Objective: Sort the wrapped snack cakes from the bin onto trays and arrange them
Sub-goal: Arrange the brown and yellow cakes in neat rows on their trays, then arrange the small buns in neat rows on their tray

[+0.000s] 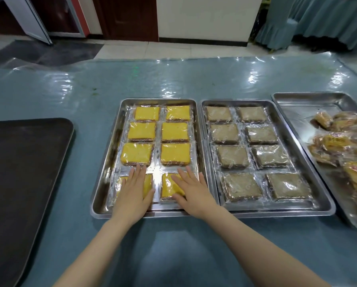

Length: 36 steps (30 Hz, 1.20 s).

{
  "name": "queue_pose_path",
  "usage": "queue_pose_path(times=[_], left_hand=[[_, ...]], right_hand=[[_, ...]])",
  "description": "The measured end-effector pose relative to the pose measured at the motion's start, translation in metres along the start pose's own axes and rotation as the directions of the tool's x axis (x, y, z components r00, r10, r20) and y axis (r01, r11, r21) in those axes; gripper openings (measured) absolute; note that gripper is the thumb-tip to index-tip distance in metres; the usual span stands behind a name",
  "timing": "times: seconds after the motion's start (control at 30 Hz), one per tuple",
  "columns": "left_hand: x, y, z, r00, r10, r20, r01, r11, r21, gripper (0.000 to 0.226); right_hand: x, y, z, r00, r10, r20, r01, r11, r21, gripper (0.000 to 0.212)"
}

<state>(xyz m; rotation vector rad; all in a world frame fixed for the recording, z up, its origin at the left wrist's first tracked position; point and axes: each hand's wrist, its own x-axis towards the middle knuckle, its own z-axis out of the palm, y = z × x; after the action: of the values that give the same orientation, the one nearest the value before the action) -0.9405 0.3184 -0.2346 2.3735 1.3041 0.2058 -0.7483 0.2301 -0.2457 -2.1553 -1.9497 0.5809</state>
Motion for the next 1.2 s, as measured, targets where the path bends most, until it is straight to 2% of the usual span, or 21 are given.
queue_pose_path(times=[0.1,0.2,0.43,0.63,0.77,0.97,1.1,1.2], left_hand=[[0.002,0.027,-0.008,0.997,0.056,-0.061,-0.062,0.994,-0.094,0.069],[0.001,0.06,-0.014,0.995,0.053,-0.083,-0.07,0.972,-0.224,0.067],[-0.003,0.157,0.007,0.996,0.034,-0.086,-0.06,0.945,-0.323,0.067],[0.008,0.287,0.056,0.987,-0.029,-0.159,-0.047,0.891,-0.451,0.061],[0.012,0.348,0.083,0.99,-0.002,-0.143,-0.078,0.83,-0.553,0.058],[0.025,0.393,0.103,0.996,0.045,-0.077,-0.084,0.779,-0.621,0.051],[0.043,0.412,0.112,0.997,0.075,-0.029,-0.077,0.792,-0.605,0.048],[0.056,0.43,0.117,0.996,0.094,-0.007,-0.079,0.792,-0.605,0.046]], right_hand=[[-0.009,0.004,-0.019,0.998,0.005,-0.07,0.004,0.992,0.125,0.055],[-0.022,0.016,-0.043,0.989,0.02,-0.145,0.016,0.97,0.243,0.049],[-0.072,0.088,-0.096,0.967,0.088,-0.24,0.027,0.898,0.438,0.037],[-0.149,0.205,-0.147,0.96,0.122,-0.25,0.009,0.885,0.465,0.033],[-0.19,0.265,-0.172,0.939,0.21,-0.272,-0.048,0.864,0.501,0.03],[-0.223,0.323,-0.183,0.909,0.33,-0.256,-0.14,0.818,0.558,0.031],[-0.235,0.353,-0.185,0.86,0.424,-0.283,-0.191,0.783,0.592,0.032],[-0.239,0.379,-0.191,0.813,0.472,-0.341,-0.225,0.795,0.563,0.032]])
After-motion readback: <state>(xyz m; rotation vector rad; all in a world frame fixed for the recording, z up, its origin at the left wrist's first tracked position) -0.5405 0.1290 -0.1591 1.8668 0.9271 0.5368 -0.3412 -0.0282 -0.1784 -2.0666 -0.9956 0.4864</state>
